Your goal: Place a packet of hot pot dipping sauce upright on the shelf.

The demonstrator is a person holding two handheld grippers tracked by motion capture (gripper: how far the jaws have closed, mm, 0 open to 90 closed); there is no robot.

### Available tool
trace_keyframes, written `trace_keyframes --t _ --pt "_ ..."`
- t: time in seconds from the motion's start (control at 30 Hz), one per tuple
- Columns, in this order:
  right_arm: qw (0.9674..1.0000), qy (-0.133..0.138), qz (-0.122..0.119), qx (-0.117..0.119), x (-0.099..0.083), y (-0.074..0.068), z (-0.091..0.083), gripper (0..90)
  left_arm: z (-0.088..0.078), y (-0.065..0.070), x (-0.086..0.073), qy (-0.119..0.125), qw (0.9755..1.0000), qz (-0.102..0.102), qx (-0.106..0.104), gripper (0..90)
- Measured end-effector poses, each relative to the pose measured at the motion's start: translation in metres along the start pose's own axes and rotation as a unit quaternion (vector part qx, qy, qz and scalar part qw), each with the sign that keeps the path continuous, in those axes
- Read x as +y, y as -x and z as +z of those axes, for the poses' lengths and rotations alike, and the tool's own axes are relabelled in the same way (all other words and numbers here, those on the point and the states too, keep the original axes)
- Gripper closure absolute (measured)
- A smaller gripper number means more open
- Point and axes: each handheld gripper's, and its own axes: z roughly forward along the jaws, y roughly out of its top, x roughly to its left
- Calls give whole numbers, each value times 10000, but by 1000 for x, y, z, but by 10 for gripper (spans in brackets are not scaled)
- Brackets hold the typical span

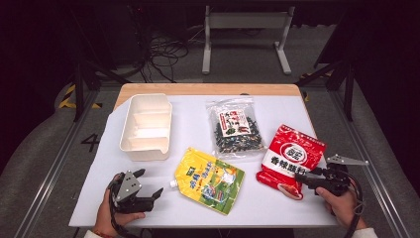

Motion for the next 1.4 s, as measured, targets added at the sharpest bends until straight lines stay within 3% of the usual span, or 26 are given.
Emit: trace_keyframes --t 0.1,0.27,0.3,0.33,0.47,0.7,0.9,1.23,1.4 --pt "10000 -37 37 39 3 -2 3 165 1 1 0 -47 10000 30 -17 148" --pt "9998 -100 -135 129 2 -10 7 299 1 2 1 -2 10000 46 78 170" --pt "9997 -114 -181 118 2 -11 8 346 1 2 1 -1 10000 0 58 170" --pt "9996 -124 -127 215 2 -12 10 453 1 2 1 -14 10000 18 59 169" --pt "9994 -89 -199 287 2 -14 10 547 2 2 1 -34 10000 -4 0 169" --pt "9986 -43 -396 355 1 -19 9 632 3 0 1 -61 9999 -51 -71 158" --pt "9964 43 -734 428 1 -28 8 697 4 0 3 -59 9998 -55 -160 154" --pt "9922 313 -1117 449 6 -41 0 772 9 9 18 171 9982 -104 -560 159" --pt "9910 423 -1197 427 7 -45 -1 781 17 17 30 206 9955 -115 -917 156"
